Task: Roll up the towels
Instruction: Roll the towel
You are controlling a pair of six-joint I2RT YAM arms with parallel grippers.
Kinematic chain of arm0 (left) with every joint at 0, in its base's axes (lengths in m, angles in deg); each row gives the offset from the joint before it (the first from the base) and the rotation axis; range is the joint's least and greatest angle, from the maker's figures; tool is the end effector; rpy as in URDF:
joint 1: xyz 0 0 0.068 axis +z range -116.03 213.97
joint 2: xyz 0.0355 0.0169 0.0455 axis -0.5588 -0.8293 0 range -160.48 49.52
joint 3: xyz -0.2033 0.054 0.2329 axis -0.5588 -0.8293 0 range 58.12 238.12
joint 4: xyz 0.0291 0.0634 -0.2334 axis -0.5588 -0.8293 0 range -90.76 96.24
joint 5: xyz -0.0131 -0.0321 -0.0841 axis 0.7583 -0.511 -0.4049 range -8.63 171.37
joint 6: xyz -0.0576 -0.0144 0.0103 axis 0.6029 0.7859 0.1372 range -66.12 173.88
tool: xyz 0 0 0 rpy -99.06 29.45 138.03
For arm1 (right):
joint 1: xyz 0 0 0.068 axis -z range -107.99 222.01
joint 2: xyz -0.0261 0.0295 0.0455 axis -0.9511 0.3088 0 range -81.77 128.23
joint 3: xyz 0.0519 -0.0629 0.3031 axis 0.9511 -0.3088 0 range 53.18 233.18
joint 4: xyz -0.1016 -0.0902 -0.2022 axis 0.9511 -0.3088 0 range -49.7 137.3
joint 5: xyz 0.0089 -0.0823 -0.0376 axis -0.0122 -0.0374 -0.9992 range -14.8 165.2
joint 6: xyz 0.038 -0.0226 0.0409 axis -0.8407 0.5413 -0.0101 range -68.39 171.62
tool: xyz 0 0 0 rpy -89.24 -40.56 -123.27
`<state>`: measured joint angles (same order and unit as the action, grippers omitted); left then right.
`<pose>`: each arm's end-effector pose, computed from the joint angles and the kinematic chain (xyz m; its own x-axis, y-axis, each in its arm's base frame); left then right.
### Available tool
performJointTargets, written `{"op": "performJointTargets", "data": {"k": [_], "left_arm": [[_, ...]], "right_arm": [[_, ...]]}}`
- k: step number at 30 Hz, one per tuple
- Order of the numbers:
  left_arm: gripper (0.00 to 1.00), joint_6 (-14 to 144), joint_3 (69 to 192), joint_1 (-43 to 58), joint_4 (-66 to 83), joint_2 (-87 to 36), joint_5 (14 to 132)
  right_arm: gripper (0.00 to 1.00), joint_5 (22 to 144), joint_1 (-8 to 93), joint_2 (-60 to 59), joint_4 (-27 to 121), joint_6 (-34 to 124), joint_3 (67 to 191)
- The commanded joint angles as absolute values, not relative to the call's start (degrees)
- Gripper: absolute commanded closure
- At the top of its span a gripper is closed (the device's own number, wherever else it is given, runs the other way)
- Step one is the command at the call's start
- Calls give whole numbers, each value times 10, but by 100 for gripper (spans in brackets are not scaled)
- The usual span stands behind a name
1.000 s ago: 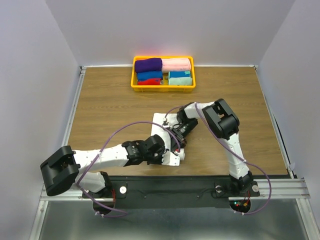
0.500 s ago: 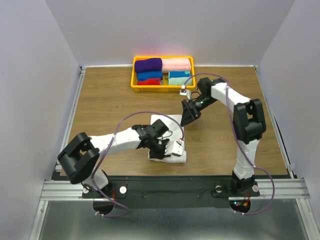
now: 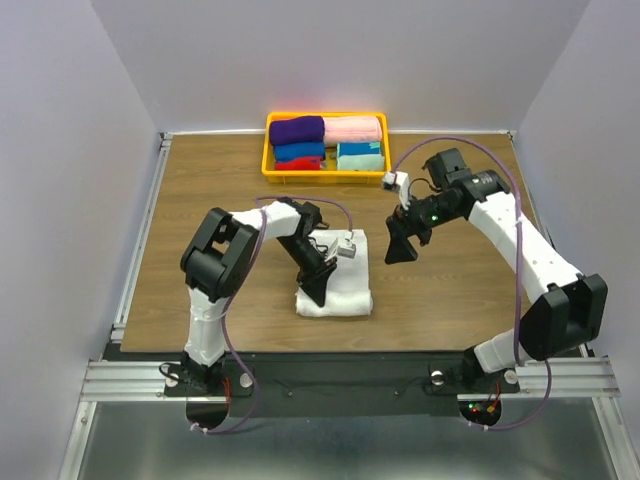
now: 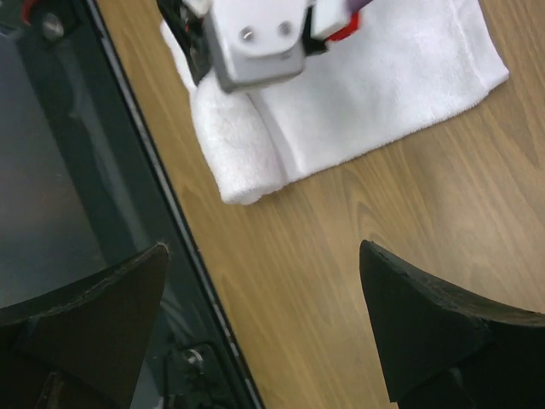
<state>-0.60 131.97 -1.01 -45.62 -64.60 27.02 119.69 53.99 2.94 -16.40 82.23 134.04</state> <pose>0.2680 -0.2319 0.1928 -0.2238 0.7356 -0.6394 0.8461 -0.1789 -0.5020 0.2391 0.1107 0.3653 -0.5144 -0.5495 -0.6584 -0.8565 0.3669 0.3630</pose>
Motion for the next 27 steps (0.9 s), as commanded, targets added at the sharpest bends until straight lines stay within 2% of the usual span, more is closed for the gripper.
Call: {"op": "performJointTargets", "data": {"k": [1,5,8,9,15,20,21,23,24,25,27], "left_arm": [[95,-90,1354,14,-560,-727,287],[95,-85,1392,29,-577,-769,282],[95,-72,1399,33,-577,-779,286],[94,-68,1402,34,-577,-785,287],[92,-65,1405,43,-577,-802,286],[91,-61,1421,51,-577,-810,283],[91,-62,1422,52,-577,-810,285],[91,-64,1424,53,-574,-802,287],[90,-61,1425,53,-571,-799,291],[87,-61,1425,53,-571,-796,291],[83,-69,1428,54,-577,-786,289]], "right_arm": [[3,1093,473,-4,-69,812,1293],[4,941,303,-14,25,786,1230],[5,842,231,-8,101,779,1190],[5,804,179,1,137,782,1172],[7,705,91,36,272,813,1096],[12,687,54,66,338,829,1034],[16,679,54,72,354,830,1029],[19,669,53,86,364,833,1022],[24,665,53,87,370,833,1021],[43,667,53,87,371,835,1018],[60,672,53,79,371,831,1011]]}}
